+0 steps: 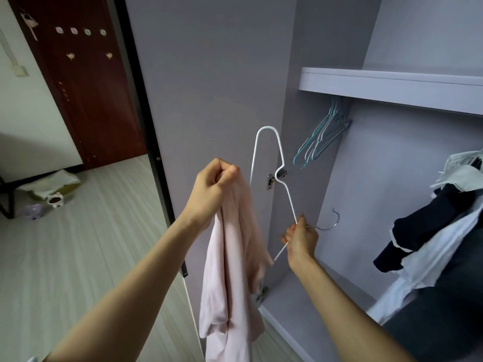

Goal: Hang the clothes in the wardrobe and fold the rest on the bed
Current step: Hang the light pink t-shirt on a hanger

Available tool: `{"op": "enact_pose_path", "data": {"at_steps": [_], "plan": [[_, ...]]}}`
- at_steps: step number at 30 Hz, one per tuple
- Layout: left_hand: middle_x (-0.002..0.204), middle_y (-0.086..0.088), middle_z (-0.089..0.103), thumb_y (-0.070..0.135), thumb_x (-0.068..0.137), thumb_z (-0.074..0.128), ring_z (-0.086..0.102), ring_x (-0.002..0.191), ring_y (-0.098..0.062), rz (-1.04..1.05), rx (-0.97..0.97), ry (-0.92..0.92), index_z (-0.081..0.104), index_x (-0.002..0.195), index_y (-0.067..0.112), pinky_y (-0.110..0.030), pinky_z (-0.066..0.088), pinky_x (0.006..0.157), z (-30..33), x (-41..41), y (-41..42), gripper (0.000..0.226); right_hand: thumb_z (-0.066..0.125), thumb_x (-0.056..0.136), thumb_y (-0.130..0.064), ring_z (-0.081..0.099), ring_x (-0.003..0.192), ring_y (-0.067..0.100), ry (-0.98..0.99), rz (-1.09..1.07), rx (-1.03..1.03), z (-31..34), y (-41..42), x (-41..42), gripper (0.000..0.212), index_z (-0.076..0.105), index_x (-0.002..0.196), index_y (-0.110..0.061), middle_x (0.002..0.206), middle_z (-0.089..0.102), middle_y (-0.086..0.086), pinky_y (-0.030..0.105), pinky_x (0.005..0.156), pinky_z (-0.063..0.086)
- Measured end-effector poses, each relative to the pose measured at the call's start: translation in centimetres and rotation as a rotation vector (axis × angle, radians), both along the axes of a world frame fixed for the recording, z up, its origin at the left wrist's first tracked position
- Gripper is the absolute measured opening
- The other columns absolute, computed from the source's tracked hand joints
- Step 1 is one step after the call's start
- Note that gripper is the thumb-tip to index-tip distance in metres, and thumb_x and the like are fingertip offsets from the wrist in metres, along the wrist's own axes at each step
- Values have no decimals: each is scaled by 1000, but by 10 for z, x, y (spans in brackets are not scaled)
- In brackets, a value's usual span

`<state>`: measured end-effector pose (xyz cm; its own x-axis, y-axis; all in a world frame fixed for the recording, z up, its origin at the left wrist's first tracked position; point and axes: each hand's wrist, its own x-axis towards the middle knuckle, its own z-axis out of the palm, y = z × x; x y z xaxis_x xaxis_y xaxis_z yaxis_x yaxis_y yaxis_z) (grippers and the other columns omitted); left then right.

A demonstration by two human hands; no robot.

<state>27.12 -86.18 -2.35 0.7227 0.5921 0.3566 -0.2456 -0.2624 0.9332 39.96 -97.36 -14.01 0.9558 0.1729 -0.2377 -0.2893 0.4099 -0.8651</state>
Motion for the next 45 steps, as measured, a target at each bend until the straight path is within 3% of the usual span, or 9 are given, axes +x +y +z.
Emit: {"op": "enact_pose_path", "data": {"at_steps": [5, 9, 11, 16, 19, 30, 36, 41, 45], "plan": [[68, 2, 49, 12, 95, 53, 44, 62, -3, 71, 85, 69, 53, 76, 10, -14, 37, 61, -16, -15, 16, 19, 42, 100, -14, 33, 33, 9, -438, -3, -350, 17, -20, 34, 54, 33, 46, -16, 34, 34, -9, 21, 45, 29], [66, 3, 45, 17, 94, 55, 39, 57, -3, 100, 105, 140, 54, 75, 12, -14, 34, 55, -32, -20, 21, 20, 40, 92, -35, 43, 41, 10, -794, -132, -586, 58, -29, 53, 51, 42, 44, -18, 39, 42, -7, 29, 49, 27], [69, 2, 48, 17, 94, 55, 42, 63, -6, 94, 96, 124, 54, 73, 16, -18, 36, 60, -30, -16, 17, 21, 42, 96, -31, 41, 41, 12, -756, -148, -522, 66, -19, 51, 53, 39, 45, -19, 40, 42, -7, 28, 48, 29], [72, -1, 56, 15, 94, 55, 49, 71, -15, 5, 154, 106, 55, 74, 17, -28, 40, 69, -15, 1, -3, 21, 40, 99, -16, 24, 27, 5, -138, -46, -70, 50, 5, 35, 44, 30, 56, -16, 33, 29, -9, 20, 42, 27], [72, 8, 58, 13, 94, 54, 51, 73, -13, 40, 147, 74, 55, 73, 19, -30, 43, 75, -7, 6, -5, 22, 37, 97, -12, 18, 27, 6, 5, 43, 46, 34, 15, 21, 40, 26, 59, -18, 32, 22, -11, 13, 36, 20], [67, 8, 52, 18, 94, 55, 45, 62, -4, 228, 77, 47, 54, 72, 18, -20, 38, 60, -29, -29, 40, 22, 42, 98, -13, 30, 35, 11, -512, 96, -419, 19, -7, 51, 54, 31, 46, -19, 38, 33, -7, 20, 43, 26], [95, -26, 62, 31, 97, 48, 54, 84, -19, -215, 117, 93, 45, 82, 9, -33, 43, 75, -30, -42, 33, 27, 45, 96, -16, 32, 31, 6, -702, -16, -518, 62, -5, 66, 50, 33, 47, -14, 44, 34, 2, 17, 38, 24], [75, -4, 54, 17, 101, 37, 49, 71, -9, -294, 201, 216, 44, 78, 8, -18, 41, 72, -25, -36, 30, 26, 47, 95, -17, 20, 34, 6, -593, -9, -366, 81, -8, 69, 54, 23, 47, -19, 39, 26, -9, 19, 39, 18], [69, 0, 40, 9, 101, 36, 37, 62, -7, -360, 357, 341, 39, 77, 11, -16, 35, 64, -29, -29, 28, 24, 48, 95, -19, 18, 47, 16, -662, 8, -419, 88, -9, 67, 51, 20, 52, -19, 50, 22, 0, 26, 48, 16]]}}
